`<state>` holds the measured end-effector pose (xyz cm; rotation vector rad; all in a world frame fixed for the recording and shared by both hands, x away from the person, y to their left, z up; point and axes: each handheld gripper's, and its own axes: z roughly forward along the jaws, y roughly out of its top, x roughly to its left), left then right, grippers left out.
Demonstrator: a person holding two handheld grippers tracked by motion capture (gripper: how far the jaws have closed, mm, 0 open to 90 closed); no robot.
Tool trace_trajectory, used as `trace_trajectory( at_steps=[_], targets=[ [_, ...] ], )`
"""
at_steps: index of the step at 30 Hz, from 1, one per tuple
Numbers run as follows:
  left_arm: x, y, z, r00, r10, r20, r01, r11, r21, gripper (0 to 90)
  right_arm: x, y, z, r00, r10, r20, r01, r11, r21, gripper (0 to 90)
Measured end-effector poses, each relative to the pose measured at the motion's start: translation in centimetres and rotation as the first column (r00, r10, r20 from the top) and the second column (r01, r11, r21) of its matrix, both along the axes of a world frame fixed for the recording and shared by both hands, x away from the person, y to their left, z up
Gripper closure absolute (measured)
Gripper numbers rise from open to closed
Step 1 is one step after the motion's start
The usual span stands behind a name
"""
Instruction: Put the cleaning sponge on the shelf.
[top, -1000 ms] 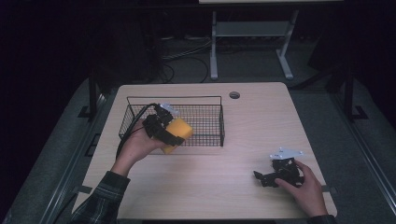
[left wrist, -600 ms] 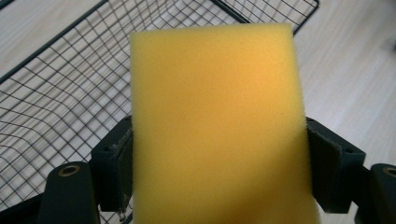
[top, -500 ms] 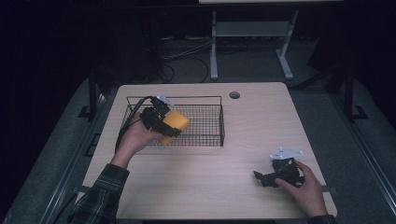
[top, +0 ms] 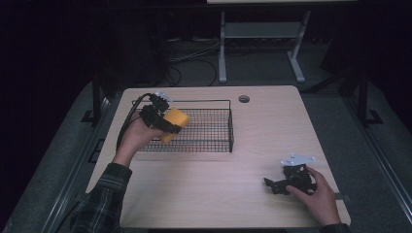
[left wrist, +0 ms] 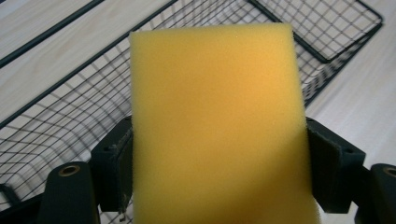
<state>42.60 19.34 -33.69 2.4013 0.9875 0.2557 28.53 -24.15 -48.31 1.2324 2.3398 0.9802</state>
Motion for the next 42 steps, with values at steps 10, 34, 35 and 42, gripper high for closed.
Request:
trace_trajectory(
  at_steps=[10, 34, 35, 42],
  targets=[
    [1.4, 1.9, -0.4, 0.9975, 0.07, 0.008, -0.07, 0.9975, -0.004, 22.7, 0.0, 0.0, 0.0, 1.0, 0.0, 0.0, 0.0, 1.0, 0.0, 0.4],
    [3.9, 6.0, -2.5, 0.9753, 0.22, 0.018, -0.221, 0.9746, 0.039, 22.7, 0.0, 0.0, 0.0, 1.0, 0.001, 0.003, -0.001, 1.0, -0.001, 0.4],
    [4.0, 6.2, -2.6, 0.9739, 0.226, 0.019, -0.227, 0.9732, 0.036, 22.7, 0.0, 0.0, 0.0, 1.0, 0.001, 0.003, -0.001, 1.0, -0.001, 0.4],
    [4.4, 6.9, -3.8, 0.9686, 0.249, 0.001, -0.249, 0.9678, 0.041, 22.7, 0.0, 0.0, 0.0, 1.0, 0.001, 0.002, -0.001, 1.0, -0.001, 0.4]
  ],
)
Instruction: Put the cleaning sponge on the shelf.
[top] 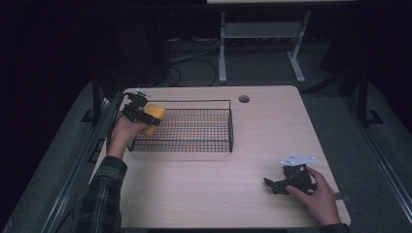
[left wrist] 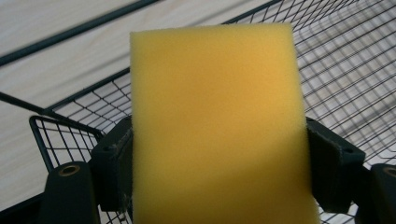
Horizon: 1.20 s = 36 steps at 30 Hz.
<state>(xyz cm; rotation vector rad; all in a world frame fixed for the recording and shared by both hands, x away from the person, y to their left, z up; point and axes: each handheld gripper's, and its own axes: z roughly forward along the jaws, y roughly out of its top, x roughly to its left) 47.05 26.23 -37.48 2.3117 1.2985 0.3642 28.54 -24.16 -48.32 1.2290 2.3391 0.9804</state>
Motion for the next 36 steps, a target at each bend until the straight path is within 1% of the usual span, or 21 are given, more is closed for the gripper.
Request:
trace_trajectory(
  at_steps=[1, 3, 6, 18, 23, 27, 31, 36],
  targets=[
    [0.0, 0.0, -0.2, 1.0, 0.004, -0.001, -0.004, 1.0, 0.005, 22.7, 0.0, 0.0, 0.0, 1.0, 0.0, 0.0, 0.0, 1.0, 0.0, 0.4],
    [0.1, 0.1, -0.5, 1.0, 0.009, -0.004, -0.009, 1.0, -0.002, 22.7, 0.0, 0.0, 0.0, 1.0, 0.0, 0.0, 0.0, 1.0, 0.0, 0.4],
    [0.2, 0.2, -1.0, 0.9998, 0.014, -0.017, -0.014, 0.9999, 0.001, 22.7, 0.0, 0.0, 0.0, 1.0, 0.0, 0.0, 0.0, 1.0, 0.0, 0.4],
    [0.5, 0.5, -2.5, 0.9984, 0.023, -0.052, -0.023, 0.9996, 0.014, 22.7, 0.0, 0.0, 0.0, 1.0, 0.0, 0.0, 0.0, 1.0, 0.0, 0.4],
    [0.5, 0.5, -2.9, 0.9974, 0.023, -0.068, -0.021, 0.9996, 0.02, 22.6, 0.0, 0.0, 0.0, 1.0, 0.0, 0.0, 0.0, 1.0, 0.0, 0.4],
    [0.4, 0.5, -3.2, 0.9972, 0.024, -0.07, -0.023, 0.9995, 0.021, 22.3, 0.0, 0.0, 0.0, 1.0, 0.0, 0.0, 0.0, 1.0, 0.0, 0.4],
    [0.3, 0.5, -3.5, 0.9961, 0.026, -0.084, -0.024, 0.9993, 0.03, 22.2, 0.0, 0.0, 0.0, 1.0, 0.0, 0.0, 0.0, 1.0, 0.0, 0.4],
    [0.3, 0.5, -3.6, 0.996, 0.02, -0.088, -0.017, 0.9994, 0.03, 21.8, 0.0, 0.0, 0.0, 1.0, -0.001, -0.001, 0.001, 1.0, 0.0, 0.4]
  ],
)
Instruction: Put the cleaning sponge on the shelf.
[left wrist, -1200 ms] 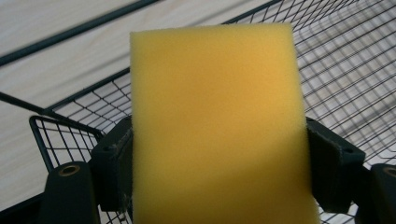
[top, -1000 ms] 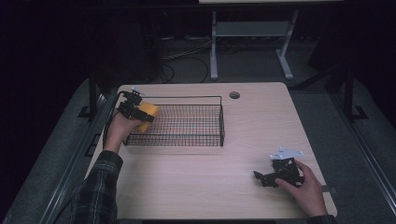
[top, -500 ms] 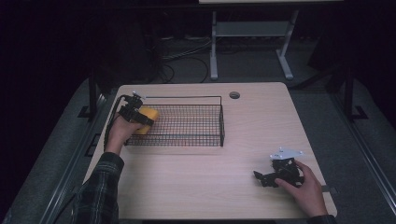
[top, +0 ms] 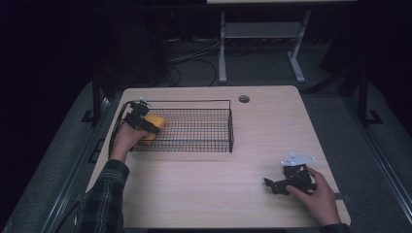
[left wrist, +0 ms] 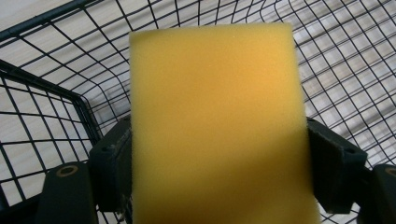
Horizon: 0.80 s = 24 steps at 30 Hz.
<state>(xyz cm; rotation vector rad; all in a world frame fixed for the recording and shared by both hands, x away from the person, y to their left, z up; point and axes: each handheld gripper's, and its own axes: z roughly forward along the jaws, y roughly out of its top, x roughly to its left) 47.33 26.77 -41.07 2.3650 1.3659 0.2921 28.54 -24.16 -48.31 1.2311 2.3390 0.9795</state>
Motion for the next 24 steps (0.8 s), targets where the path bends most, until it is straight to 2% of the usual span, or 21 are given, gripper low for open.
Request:
trace_trajectory(
  at_steps=[14, 24],
  targets=[
    [-0.11, 0.25, -0.13, 0.9999, -0.003, -0.013, 0.004, 0.9999, 0.012, 17.6, 0.0, 0.0, 0.0, 1.0, 0.001, 0.0, -0.001, 1.0, 0.0, 0.4],
    [-0.5, 0.15, 0.66, 0.9999, -0.01, 0.01, 0.01, 0.9999, -0.002, 17.5, 0.0, 0.0, 0.01, 1.0, 0.0, 0.0, 0.0, 1.0, 0.0, 0.4]
  ],
)
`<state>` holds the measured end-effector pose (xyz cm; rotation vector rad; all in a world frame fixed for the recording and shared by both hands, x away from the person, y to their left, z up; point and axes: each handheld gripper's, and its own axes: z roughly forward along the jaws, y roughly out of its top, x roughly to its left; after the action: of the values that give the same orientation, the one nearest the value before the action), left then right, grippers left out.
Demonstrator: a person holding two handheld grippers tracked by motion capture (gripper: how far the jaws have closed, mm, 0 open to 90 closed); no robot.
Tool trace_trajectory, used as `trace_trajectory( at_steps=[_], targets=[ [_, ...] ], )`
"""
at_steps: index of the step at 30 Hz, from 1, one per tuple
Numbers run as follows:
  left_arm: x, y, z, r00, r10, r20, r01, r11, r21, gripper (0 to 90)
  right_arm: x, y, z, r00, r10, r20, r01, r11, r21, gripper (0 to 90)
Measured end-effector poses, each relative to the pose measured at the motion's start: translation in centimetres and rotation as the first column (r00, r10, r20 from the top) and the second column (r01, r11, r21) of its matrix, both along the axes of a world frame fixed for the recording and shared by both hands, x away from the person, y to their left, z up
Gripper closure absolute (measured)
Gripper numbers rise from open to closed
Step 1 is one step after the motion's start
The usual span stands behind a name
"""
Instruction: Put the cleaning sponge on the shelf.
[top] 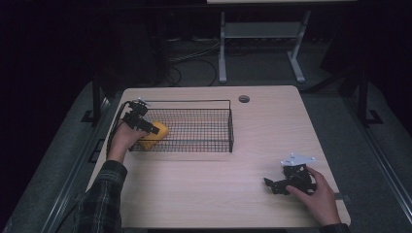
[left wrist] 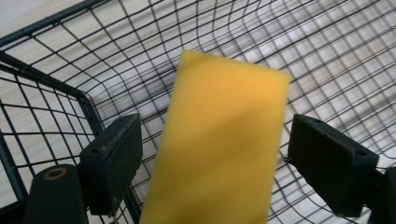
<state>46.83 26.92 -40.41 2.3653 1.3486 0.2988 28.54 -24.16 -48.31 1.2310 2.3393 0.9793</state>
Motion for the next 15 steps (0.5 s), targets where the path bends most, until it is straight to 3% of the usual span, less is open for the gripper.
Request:
trace_trajectory(
  at_steps=[15],
  targets=[
    [-0.7, 0.3, 2.1, 0.9994, 0.005, 0.034, -0.003, 0.9989, -0.046, 12.7, 0.0, 0.0, 0.0, 1.0, 0.0, -0.001, 0.0, 1.0, 0.001, 0.4]
  ],
)
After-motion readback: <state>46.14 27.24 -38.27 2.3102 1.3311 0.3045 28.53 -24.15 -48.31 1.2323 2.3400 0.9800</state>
